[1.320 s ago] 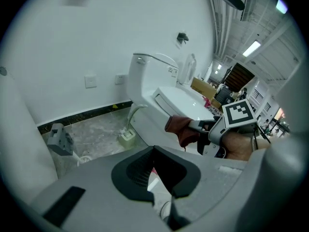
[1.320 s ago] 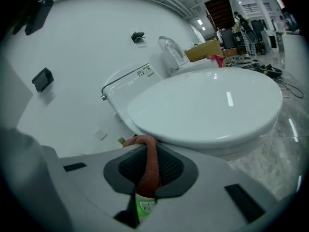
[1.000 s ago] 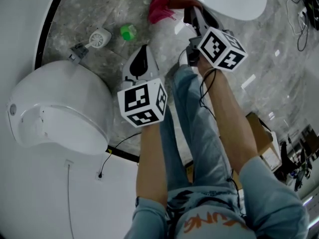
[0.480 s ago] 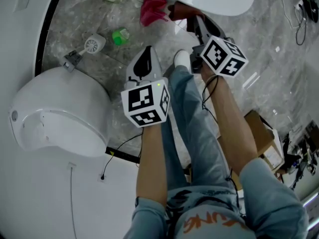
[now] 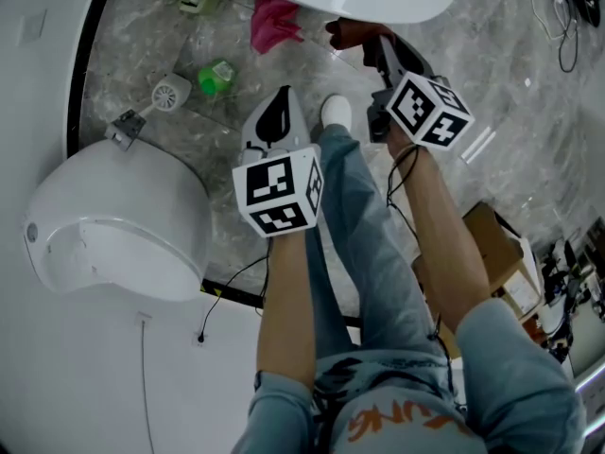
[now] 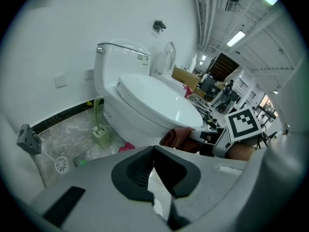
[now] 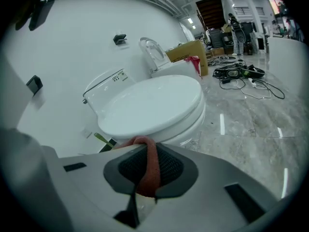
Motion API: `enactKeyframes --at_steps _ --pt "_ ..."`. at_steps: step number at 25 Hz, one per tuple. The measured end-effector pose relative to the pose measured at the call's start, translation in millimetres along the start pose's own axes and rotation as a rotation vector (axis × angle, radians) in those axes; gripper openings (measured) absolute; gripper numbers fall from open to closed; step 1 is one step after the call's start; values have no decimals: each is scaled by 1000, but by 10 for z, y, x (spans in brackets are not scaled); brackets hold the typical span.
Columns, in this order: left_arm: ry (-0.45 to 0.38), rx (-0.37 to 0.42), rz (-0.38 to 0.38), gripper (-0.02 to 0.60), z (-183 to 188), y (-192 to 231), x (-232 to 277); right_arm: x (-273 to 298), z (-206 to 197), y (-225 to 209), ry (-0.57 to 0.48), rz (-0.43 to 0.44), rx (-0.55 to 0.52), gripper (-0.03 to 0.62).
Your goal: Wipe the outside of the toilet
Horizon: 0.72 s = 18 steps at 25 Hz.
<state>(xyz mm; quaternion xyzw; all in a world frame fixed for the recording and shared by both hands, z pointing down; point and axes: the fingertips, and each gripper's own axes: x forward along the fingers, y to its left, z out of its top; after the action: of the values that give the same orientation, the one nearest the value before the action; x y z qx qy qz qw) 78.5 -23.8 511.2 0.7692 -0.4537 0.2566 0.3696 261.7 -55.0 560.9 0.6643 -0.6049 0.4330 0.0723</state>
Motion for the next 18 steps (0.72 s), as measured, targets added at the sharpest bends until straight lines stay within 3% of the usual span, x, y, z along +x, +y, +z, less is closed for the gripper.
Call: enactKeyframes --at_steps 5,13,18 --pt "5 3 -23 -2 -51 -194 125 -96 57 -237 11 -24 -14 41" --pt "-18 -27 -67 -2 -23 -551 282 -419 -90 -379 114 -13 -117 41" --pt "-26 -56 -35 -2 13 -233 180 -449 -466 -166 198 -2 -127 41"
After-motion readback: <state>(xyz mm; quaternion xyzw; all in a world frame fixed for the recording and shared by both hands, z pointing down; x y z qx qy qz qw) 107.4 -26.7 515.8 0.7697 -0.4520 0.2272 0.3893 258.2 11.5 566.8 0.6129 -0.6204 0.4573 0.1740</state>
